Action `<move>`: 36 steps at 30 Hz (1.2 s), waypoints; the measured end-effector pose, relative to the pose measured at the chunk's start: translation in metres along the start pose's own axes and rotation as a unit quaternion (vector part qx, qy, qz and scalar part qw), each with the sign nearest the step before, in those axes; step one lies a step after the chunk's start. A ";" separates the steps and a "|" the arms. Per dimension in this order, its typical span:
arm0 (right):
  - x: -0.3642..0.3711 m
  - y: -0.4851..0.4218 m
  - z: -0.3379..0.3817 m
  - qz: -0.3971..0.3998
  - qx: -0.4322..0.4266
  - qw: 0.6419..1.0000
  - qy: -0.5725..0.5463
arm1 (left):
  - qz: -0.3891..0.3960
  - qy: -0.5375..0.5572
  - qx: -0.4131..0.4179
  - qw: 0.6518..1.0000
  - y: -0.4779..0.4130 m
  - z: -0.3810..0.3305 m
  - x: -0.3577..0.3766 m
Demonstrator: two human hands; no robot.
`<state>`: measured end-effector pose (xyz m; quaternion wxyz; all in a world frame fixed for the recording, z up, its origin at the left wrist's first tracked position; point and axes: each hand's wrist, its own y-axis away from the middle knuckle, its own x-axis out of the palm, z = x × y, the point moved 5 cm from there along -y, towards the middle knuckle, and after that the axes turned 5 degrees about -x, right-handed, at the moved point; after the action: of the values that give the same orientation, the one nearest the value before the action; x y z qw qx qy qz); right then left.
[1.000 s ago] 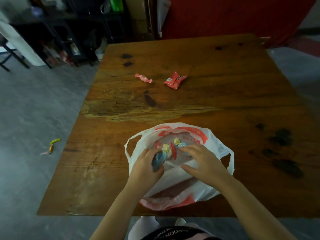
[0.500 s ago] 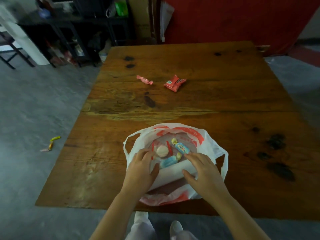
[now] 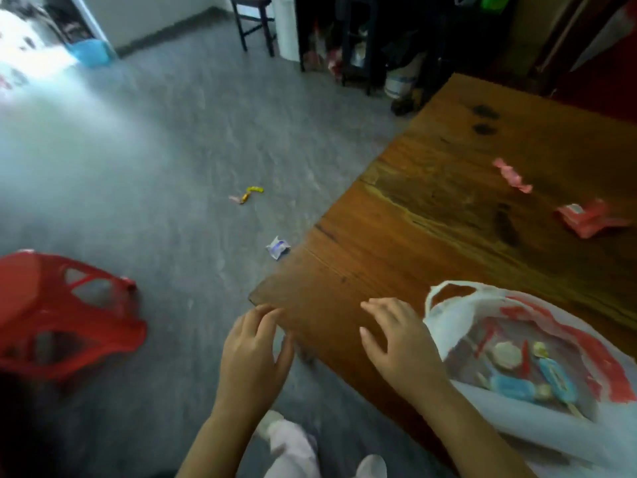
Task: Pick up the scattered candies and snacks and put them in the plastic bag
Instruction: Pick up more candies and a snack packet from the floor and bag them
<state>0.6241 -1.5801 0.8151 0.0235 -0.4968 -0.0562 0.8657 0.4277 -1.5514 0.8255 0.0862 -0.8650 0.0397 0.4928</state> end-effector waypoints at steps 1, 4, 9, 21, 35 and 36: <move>0.010 -0.015 0.013 0.011 -0.021 1.000 0.000 | -0.010 -0.003 -0.020 1.000 -0.004 0.018 -0.008; 0.039 -0.060 0.052 0.032 -0.067 0.997 0.013 | -0.033 -0.009 -0.073 0.997 -0.018 0.072 -0.033; 0.090 -0.130 0.121 0.057 -0.114 0.992 0.018 | -0.063 0.010 -0.142 0.988 -0.043 0.164 -0.076; 0.186 -0.277 0.209 0.072 -0.138 0.988 0.026 | -0.089 0.002 -0.184 0.979 -0.137 0.290 -0.124; 0.249 -0.591 0.271 0.030 -0.098 0.994 -0.040 | -0.079 -0.066 -0.143 0.984 -0.424 0.417 -0.204; 0.250 -0.608 0.271 0.031 -0.090 0.995 -0.038 | -0.073 -0.061 -0.135 0.986 -0.443 0.424 -0.204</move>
<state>0.2543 -0.9729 0.8094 -0.0500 -0.4655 -0.1194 0.8755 0.0333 -1.0403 0.8379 0.0070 -0.8375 -0.0961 0.5378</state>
